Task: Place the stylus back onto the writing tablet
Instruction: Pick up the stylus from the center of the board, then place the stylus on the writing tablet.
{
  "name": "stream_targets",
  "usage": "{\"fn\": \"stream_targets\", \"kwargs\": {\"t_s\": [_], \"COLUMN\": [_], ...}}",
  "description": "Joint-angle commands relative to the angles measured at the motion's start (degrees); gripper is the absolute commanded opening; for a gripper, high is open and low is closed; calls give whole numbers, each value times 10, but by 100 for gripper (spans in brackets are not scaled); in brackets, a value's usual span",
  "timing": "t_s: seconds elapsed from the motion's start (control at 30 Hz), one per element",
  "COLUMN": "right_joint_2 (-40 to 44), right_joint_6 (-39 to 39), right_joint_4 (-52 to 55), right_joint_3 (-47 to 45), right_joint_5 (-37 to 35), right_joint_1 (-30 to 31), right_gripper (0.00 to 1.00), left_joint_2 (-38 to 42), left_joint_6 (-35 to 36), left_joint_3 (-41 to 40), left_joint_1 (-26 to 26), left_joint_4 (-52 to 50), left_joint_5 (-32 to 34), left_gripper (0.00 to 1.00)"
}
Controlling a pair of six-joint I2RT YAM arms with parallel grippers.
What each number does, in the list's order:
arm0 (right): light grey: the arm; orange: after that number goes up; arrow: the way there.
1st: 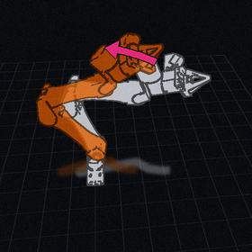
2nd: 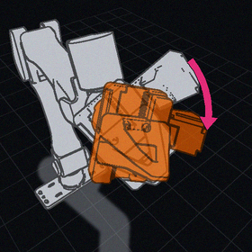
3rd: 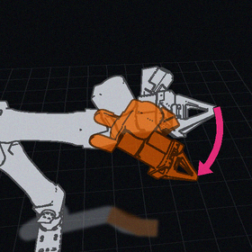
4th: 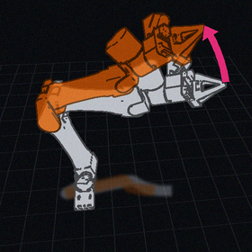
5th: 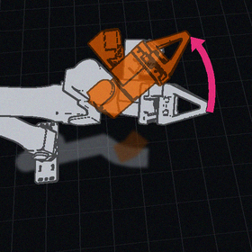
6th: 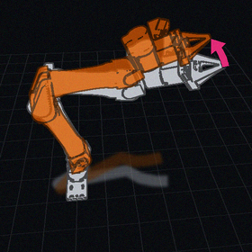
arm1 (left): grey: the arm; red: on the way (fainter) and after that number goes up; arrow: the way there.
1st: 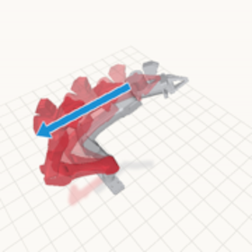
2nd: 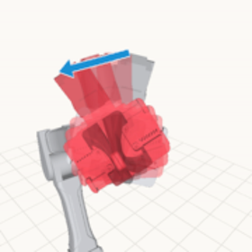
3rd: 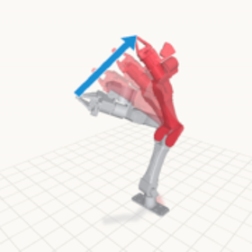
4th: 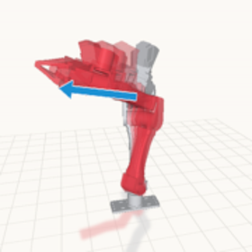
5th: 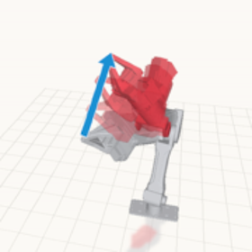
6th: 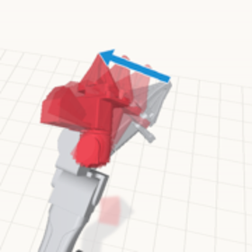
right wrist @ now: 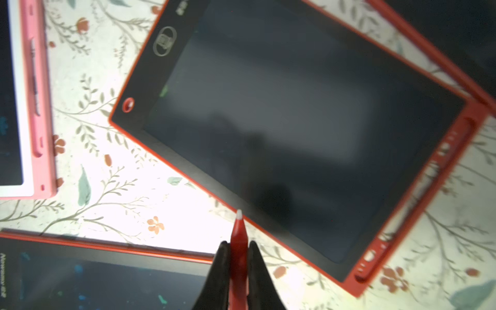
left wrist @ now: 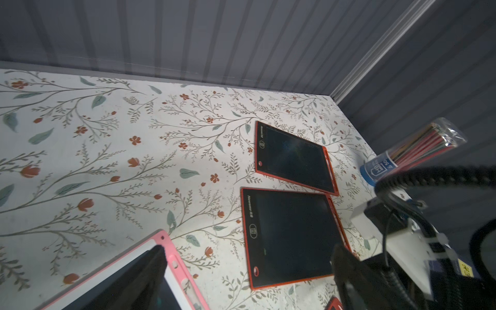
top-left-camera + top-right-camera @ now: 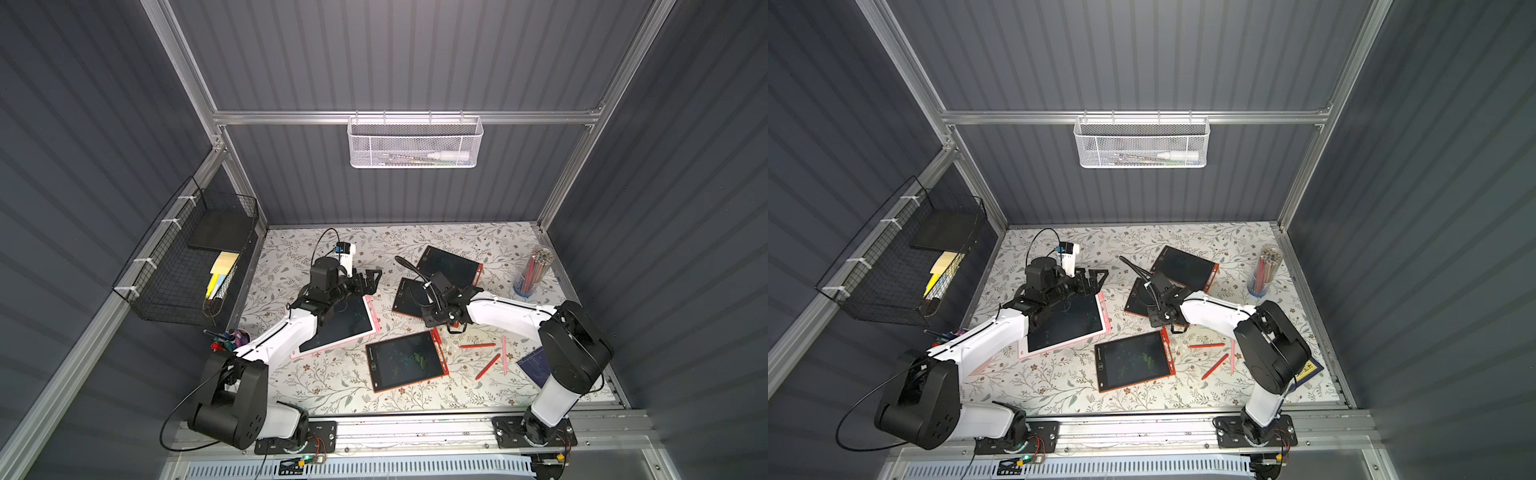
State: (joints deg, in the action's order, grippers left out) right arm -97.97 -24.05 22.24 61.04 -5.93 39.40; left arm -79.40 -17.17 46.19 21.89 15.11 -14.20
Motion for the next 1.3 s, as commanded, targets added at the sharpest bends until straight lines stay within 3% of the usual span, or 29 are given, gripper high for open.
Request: {"fn": "stream_targets", "kwargs": {"t_s": [0.0, 0.2, 0.83, 1.27], "right_joint_2": [19, 34, -4, -59], "right_joint_6": [-23, -59, -216, -208], "right_joint_4": [24, 34, 40, -12], "right_joint_3": [-11, -16, -5, 33], "right_joint_5": [-22, -52, -121, -137], "right_joint_1": [-15, -41, -124, -128], "right_gripper": [15, 14, 14, 14], "left_joint_2": [0, -13, -20, -15], "left_joint_6": [-14, -21, -38, -30], "left_joint_3": [-3, 5, -31, -39], "left_joint_1": [22, 87, 95, 108], "left_joint_4": [42, 79, 147, 162], "left_joint_5": [-17, 23, -16, -32], "left_gripper": [98, 98, 95, 95]}}
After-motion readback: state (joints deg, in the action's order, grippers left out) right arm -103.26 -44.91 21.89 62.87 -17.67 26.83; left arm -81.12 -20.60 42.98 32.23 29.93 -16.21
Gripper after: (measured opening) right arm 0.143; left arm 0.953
